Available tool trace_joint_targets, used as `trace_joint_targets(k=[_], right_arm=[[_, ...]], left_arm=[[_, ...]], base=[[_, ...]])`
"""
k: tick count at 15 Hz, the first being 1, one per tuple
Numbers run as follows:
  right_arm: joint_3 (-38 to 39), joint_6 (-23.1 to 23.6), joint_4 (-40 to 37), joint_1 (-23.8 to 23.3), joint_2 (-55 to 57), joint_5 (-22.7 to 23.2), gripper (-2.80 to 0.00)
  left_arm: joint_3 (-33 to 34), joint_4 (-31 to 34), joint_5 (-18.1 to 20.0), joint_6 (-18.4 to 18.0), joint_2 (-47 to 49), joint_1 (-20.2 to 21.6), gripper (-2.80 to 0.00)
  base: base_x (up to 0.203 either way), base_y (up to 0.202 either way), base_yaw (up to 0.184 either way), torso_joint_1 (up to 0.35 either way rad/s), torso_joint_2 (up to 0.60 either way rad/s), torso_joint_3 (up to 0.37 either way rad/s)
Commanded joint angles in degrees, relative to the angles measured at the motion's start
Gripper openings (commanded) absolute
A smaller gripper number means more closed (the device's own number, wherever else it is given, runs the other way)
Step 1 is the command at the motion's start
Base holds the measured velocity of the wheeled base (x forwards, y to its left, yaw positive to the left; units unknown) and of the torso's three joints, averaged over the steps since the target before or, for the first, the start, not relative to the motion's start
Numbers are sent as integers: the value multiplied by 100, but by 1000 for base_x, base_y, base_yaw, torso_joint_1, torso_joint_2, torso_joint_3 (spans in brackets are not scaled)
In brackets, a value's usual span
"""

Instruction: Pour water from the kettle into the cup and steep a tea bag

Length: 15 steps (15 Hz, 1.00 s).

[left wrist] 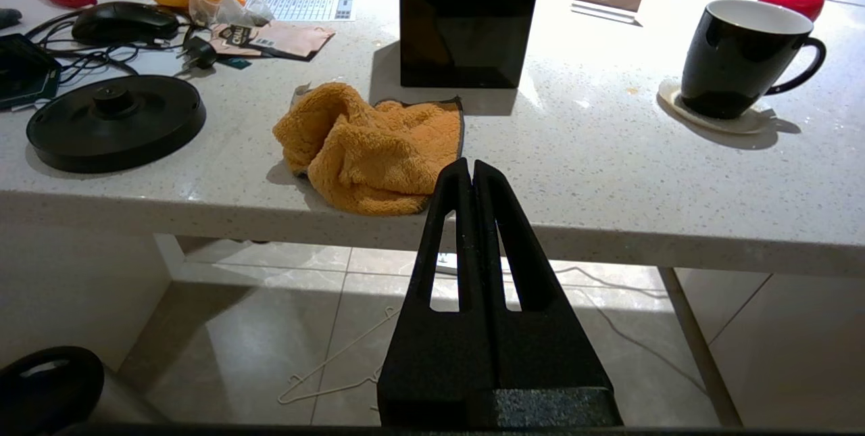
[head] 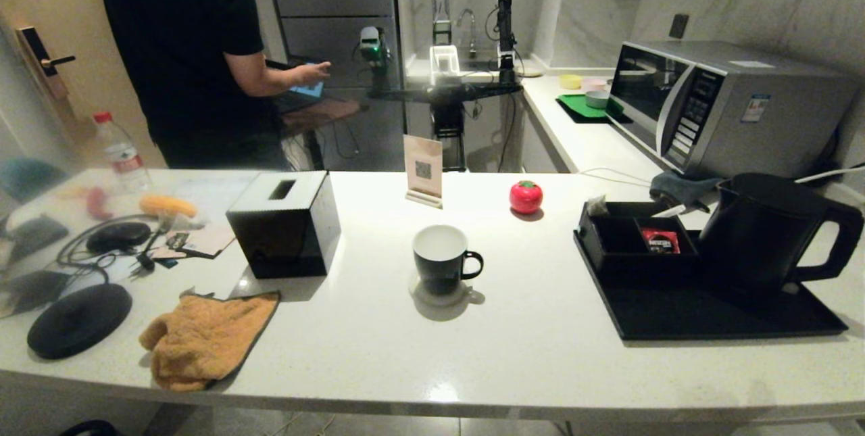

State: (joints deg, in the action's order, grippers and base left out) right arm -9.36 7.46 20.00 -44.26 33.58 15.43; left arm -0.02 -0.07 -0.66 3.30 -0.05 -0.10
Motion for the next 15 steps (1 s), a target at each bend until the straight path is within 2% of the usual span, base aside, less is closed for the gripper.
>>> trace_joint_targets(k=[1, 6, 11, 13, 14, 15], right_arm=[[-381, 13, 18, -470, 838, 262, -280], [-653, 389, 120, -480, 2145, 299, -280], [-1240, 443, 335, -292, 3757, 348, -280], [-1369, 441, 729, -195, 4399, 352, -280], [-1420, 438, 1044, -174, 4755, 353, 0], [-1496, 435, 1356, -161, 5092, 354, 0]], left_arm=[[-2, -1, -4, 4, 5, 1, -280], [-6, -1, -4, 4, 5, 1, -280], [-5, -1, -4, 4, 5, 1, -280], [2, -1, -4, 4, 5, 1, -280], [2, -1, -4, 4, 5, 1, -280], [-5, -1, -4, 4, 5, 1, -280]], base=[[0, 0, 0, 0, 0, 0], [0, 0, 0, 0, 0, 0], [0, 0, 0, 0, 0, 0], [0, 0, 0, 0, 0, 0], [0, 0, 0, 0, 0, 0], [0, 0, 0, 0, 0, 0]])
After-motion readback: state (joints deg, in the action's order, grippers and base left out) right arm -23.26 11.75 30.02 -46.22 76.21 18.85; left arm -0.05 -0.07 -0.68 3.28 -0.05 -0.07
